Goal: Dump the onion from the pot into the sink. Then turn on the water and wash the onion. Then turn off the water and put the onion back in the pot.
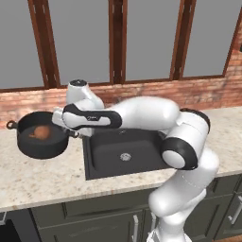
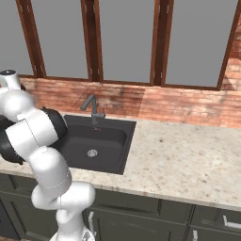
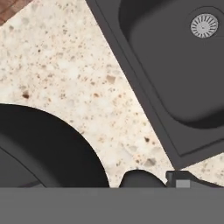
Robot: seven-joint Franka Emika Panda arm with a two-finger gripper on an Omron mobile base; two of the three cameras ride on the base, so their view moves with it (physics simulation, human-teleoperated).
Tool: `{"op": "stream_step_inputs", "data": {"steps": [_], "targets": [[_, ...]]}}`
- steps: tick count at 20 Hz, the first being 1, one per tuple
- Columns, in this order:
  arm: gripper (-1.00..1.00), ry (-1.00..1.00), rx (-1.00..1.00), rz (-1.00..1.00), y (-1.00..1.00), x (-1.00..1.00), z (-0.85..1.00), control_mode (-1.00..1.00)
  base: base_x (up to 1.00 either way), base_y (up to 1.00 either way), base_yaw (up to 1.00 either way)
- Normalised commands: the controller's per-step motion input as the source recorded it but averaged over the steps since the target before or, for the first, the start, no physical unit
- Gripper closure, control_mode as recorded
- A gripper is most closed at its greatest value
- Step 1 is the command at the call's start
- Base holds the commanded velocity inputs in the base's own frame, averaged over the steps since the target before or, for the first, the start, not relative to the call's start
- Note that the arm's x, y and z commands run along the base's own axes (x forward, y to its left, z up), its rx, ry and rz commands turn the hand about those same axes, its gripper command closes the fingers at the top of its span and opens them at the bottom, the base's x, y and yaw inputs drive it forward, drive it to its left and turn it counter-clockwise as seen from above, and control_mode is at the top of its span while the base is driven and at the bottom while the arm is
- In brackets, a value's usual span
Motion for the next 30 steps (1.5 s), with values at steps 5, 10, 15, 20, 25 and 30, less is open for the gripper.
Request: {"op": "stream_step_inputs", "data": {"steps": [5,10,15,20,25,30], "targets": [[1.0,0.12,0.14,-0.33,-0.44,-0.11,0.3,-1.0,0.0,0.0,0.0],[1.0,0.16,0.2,-0.34,-0.36,-0.31,0.21,-1.0,0.0,0.0,0.0],[1.0,0.19,0.25,-0.32,-0.33,-0.3,0.25,-1.0,0.0,0.0,0.0],[1.0,0.2,0.25,-0.29,-0.24,-0.11,0.25,-1.0,0.0,0.0,0.0],[1.0,0.23,0.31,-0.23,-0.11,0.0,0.45,-1.0,0.0,0.0,0.0],[1.0,0.28,0.35,-0.15,-0.09,0.0,0.46,-1.0,0.0,0.0,0.0]]}}
